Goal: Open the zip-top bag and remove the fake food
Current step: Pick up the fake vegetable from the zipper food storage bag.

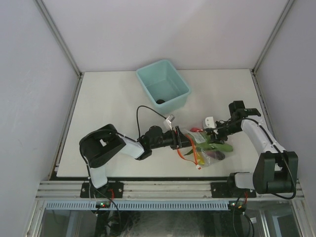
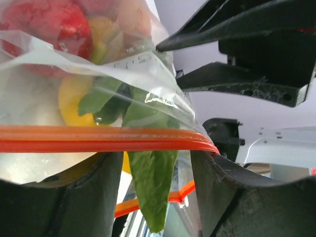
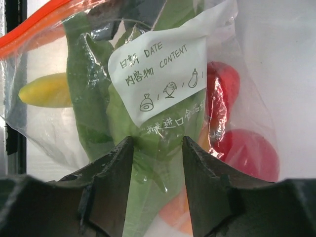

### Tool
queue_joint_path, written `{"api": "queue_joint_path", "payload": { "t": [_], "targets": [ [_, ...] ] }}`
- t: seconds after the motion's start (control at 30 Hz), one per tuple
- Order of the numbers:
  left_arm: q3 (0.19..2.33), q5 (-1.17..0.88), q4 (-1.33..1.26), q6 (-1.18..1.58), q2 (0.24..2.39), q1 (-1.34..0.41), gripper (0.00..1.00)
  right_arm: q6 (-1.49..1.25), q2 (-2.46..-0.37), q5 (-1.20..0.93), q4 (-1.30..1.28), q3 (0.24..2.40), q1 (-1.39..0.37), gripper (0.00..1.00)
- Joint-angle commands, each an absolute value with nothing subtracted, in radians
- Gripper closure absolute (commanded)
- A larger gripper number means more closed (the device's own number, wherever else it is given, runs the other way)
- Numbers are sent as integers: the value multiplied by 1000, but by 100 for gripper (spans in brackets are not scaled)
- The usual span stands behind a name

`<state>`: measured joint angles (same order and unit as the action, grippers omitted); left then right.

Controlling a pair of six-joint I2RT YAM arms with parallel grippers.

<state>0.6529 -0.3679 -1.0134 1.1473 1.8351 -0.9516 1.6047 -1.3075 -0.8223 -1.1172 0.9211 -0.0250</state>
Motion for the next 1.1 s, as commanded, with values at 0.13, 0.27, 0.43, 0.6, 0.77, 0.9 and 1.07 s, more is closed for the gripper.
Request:
{"api": "queue_joint_path", "payload": {
  "t": [0.13, 0.27, 0.43, 0.6, 0.77, 0.9, 1.07],
  "targets": [
    [772, -290, -1064, 1232, 1904, -954, 38, 1526, -1325, -853, -1093, 925, -52, 72],
    [805, -268, -1015, 1256, 1930, -954, 39, 1492, -1331, -875, -1083, 926, -48, 81],
    [830, -246, -964, 1284, 1941, -954, 52, 1466, -1340, -919, -1088, 930, -21, 90],
    [836, -246, -916, 1302, 1945, -954, 55, 1420, -1349, -935, -1060, 931, 10, 95],
    [830, -277, -956, 1310, 1947, -954, 51, 1324, -1352, -914, -996, 931, 19, 99],
    [821, -304, -1006, 1314, 1953, -954, 46, 1264, -1343, -924, -950, 931, 26, 100],
    [830, -331, -1020, 1315, 1957, -954, 43, 1201, -1337, -931, -917, 931, 26, 100]
  ]
}}
